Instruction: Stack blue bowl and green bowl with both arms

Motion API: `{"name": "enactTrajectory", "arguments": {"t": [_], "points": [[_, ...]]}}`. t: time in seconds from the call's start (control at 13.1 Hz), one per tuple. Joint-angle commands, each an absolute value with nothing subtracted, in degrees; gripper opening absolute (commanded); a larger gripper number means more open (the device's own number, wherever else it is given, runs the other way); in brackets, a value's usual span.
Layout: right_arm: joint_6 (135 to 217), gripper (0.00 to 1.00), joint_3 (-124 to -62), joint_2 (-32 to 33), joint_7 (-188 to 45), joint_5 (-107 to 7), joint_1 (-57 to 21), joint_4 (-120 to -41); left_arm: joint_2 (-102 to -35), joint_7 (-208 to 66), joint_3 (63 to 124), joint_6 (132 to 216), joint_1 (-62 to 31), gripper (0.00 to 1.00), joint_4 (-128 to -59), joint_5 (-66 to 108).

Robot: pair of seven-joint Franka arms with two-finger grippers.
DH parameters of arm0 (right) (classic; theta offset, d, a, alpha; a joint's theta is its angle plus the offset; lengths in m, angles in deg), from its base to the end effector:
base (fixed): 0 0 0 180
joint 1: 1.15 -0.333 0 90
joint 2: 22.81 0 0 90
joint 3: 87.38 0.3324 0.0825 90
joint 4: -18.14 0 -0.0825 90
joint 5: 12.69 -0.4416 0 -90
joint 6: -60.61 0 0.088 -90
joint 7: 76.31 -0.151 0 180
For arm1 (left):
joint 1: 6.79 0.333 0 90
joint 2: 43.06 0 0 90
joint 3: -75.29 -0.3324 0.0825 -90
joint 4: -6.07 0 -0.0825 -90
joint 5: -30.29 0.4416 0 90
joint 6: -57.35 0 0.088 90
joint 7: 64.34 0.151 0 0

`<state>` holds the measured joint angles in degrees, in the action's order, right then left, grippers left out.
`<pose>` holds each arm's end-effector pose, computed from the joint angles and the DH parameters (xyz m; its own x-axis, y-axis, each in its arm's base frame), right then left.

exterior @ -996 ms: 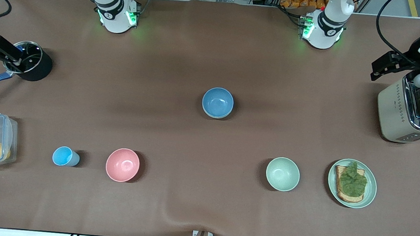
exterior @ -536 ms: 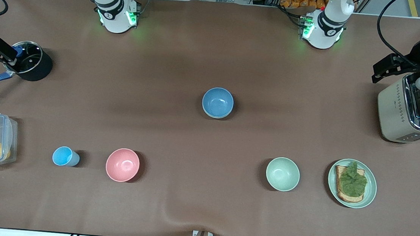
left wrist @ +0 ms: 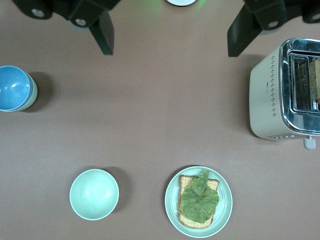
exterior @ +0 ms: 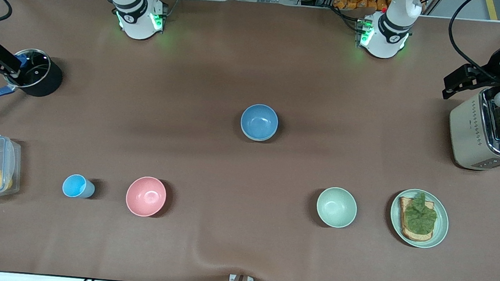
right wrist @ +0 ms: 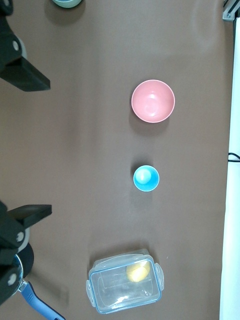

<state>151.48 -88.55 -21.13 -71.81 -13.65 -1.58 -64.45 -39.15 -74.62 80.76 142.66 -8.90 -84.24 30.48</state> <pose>0.6281 -0.0054 0.6492 0.9911 0.0655 0.1158 0.0667 -0.9977 -0.0070 0.5752 -0.0778 0.6275 0.9987 0.0477 -0.0173 0.0475 -0.9988 -0.0131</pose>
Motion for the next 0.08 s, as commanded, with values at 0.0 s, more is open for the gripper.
{"name": "enactTrajectory", "arguments": {"t": [0.0], "points": [[150.96, 1.00, -87.47, -21.49, -72.80, -12.25, -0.98, -64.57, -38.84, -73.92, 80.39, 143.14, -9.17, 1.00, -84.54, 30.12]]}}
